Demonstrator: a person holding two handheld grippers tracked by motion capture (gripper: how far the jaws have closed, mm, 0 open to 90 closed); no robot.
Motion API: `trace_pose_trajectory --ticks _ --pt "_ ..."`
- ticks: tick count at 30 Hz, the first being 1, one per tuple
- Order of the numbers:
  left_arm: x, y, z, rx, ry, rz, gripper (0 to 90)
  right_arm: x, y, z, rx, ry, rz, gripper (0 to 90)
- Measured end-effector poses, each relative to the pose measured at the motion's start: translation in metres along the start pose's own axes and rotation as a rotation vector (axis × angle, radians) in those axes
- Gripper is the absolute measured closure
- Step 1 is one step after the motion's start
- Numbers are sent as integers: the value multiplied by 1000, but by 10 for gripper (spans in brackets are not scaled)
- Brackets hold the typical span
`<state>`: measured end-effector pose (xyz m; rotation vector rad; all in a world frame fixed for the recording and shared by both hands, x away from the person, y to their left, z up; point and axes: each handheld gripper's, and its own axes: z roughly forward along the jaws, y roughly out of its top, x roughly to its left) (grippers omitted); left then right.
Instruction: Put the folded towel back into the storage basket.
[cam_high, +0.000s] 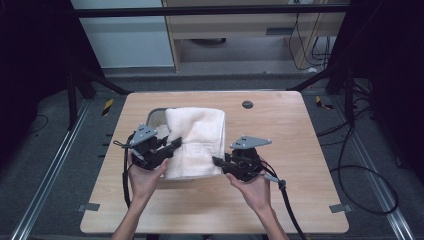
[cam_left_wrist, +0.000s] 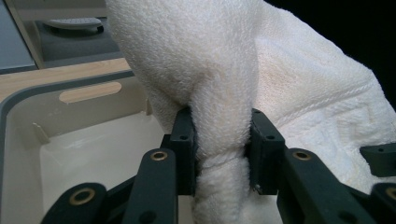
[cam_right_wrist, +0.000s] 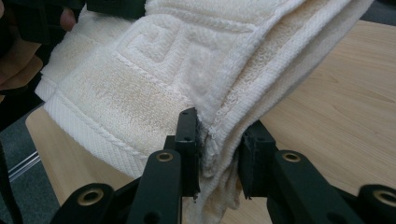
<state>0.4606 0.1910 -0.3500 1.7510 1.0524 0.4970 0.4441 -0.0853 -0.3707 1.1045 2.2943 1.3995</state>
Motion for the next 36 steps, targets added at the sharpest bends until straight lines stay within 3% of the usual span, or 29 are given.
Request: trace_pose_trajectory --ticks 15,36 --pt "23 0 -9 2 11 -24 669 11 12 21 6 3 -8 723" --pt "45 6 -13 -3 23 -50 669 14 23 44 -10 12 6 717"
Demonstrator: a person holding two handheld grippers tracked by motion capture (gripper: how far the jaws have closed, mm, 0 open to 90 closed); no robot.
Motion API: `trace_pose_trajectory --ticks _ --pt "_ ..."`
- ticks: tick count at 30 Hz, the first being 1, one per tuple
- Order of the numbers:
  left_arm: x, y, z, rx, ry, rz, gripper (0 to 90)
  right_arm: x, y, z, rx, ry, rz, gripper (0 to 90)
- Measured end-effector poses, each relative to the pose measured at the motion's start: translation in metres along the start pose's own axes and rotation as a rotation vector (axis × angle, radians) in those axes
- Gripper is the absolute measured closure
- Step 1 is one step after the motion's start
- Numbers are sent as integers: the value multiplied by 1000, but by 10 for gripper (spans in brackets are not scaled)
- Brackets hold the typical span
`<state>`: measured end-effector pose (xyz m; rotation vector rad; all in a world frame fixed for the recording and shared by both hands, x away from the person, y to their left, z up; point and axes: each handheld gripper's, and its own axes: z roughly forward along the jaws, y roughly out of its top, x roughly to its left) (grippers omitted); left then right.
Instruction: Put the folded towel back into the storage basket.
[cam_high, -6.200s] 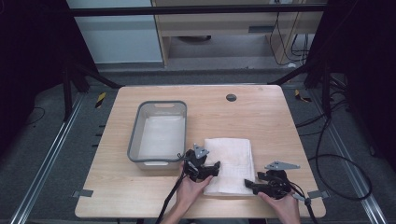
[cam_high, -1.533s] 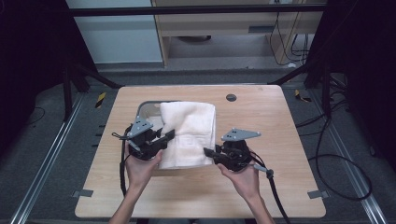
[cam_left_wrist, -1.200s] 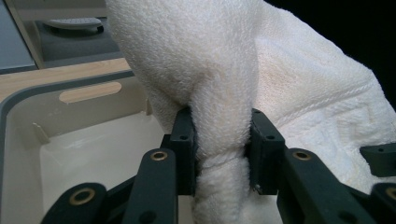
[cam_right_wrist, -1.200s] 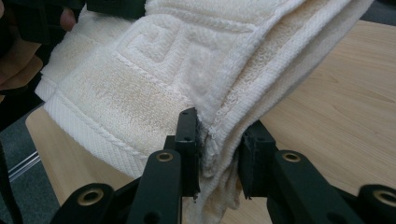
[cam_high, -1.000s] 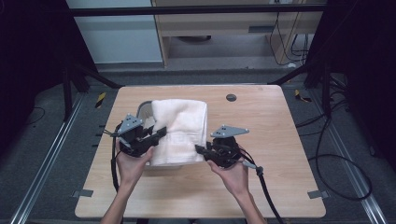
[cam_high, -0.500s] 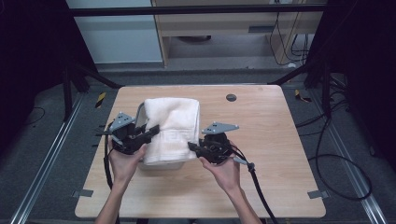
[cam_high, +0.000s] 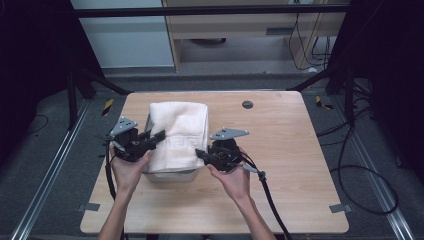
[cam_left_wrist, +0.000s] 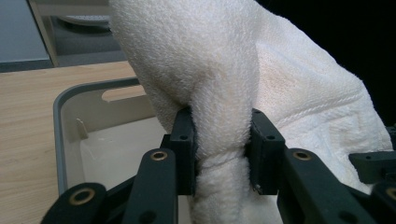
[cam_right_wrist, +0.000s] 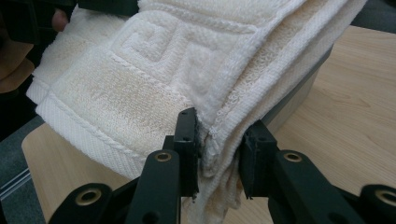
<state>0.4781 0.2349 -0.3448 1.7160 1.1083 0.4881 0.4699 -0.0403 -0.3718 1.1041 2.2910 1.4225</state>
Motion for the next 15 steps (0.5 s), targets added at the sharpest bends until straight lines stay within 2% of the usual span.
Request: trace_pose_trajectory --ticks 15 --pt "20 1 -1 -1 19 -13 669 7 7 21 -9 -8 -5 716"
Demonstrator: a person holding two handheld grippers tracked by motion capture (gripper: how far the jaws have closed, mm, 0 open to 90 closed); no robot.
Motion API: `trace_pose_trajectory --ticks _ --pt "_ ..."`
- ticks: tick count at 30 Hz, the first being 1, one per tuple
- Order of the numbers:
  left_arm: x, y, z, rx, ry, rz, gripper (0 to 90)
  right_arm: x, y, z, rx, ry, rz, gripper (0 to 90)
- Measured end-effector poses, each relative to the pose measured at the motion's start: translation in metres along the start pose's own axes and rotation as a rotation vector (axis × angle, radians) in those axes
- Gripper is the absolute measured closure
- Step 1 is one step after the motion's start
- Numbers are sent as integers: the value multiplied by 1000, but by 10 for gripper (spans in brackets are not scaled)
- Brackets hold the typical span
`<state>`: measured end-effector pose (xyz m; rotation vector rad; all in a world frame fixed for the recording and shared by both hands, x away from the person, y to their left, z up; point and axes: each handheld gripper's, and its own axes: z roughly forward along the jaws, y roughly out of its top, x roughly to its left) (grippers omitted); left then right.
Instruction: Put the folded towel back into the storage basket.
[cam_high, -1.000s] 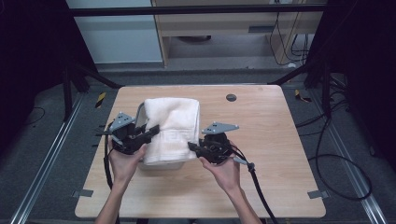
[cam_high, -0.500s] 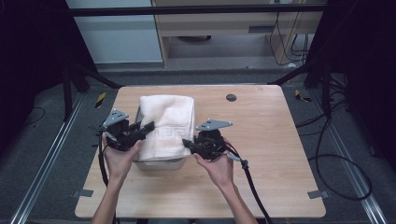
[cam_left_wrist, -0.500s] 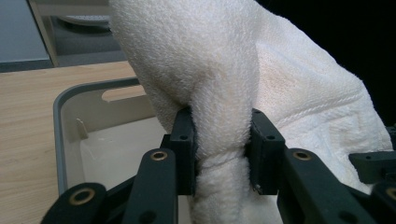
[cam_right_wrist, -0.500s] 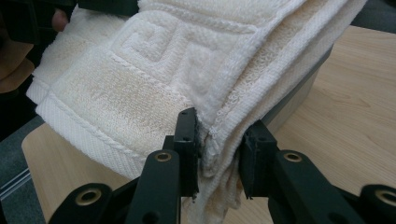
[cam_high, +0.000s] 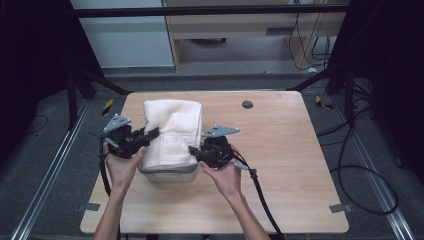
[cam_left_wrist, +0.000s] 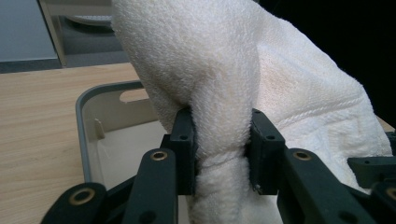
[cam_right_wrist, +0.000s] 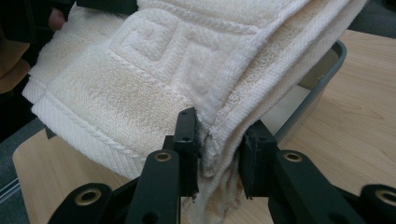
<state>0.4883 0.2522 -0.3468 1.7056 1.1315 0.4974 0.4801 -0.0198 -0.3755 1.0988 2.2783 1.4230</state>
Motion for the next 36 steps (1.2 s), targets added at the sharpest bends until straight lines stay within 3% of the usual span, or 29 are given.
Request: trace_pose_trajectory --ticks 18,30,36 --pt "25 -8 11 22 21 -26 668 5 0 31 29 -27 14 714" --pt "34 -16 23 45 38 -35 668 4 -5 46 45 -55 7 713" --pt "34 -21 32 66 44 -28 668 1 -11 52 54 -62 25 712"
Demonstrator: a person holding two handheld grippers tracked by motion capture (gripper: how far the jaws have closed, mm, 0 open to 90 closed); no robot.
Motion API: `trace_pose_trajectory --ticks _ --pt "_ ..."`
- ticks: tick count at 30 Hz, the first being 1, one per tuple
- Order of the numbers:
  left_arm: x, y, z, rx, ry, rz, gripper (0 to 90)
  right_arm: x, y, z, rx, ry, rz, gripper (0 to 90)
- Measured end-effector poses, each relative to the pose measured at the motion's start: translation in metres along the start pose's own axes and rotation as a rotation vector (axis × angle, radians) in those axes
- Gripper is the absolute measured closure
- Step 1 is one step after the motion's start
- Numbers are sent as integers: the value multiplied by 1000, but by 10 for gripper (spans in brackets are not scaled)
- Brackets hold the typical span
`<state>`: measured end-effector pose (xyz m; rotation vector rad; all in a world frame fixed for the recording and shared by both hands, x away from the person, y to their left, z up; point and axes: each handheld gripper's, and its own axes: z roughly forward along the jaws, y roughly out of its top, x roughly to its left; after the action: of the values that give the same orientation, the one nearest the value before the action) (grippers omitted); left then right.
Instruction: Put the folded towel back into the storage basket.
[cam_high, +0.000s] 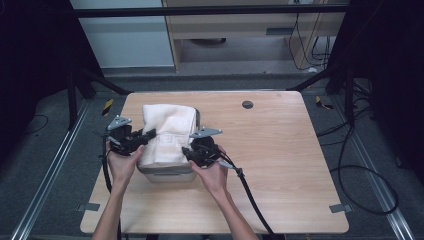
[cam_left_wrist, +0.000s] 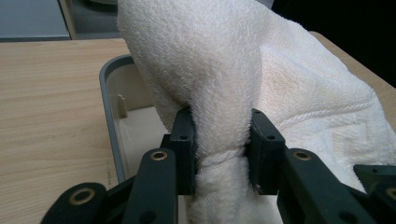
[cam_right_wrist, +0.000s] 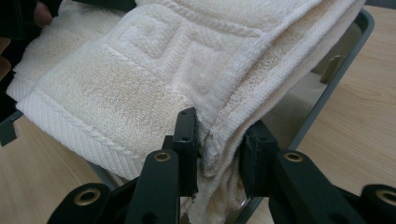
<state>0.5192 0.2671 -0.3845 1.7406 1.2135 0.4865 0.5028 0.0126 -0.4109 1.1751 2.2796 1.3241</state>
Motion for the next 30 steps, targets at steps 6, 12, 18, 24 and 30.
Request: trace_pose_trajectory --ticks 6,12,18,24,30 --pt "2 -3 6 13 6 3 668 -2 -5 6 13 -8 6 711" --pt "4 -6 10 24 16 3 668 0 -6 10 22 -16 -2 713" --pt "1 -11 18 50 33 17 668 1 -9 12 29 -21 -6 714" --pt "3 -13 21 62 31 19 667 -1 -12 16 43 -15 6 715" --pt "7 -17 25 77 31 11 666 -1 -14 20 60 -21 1 711"
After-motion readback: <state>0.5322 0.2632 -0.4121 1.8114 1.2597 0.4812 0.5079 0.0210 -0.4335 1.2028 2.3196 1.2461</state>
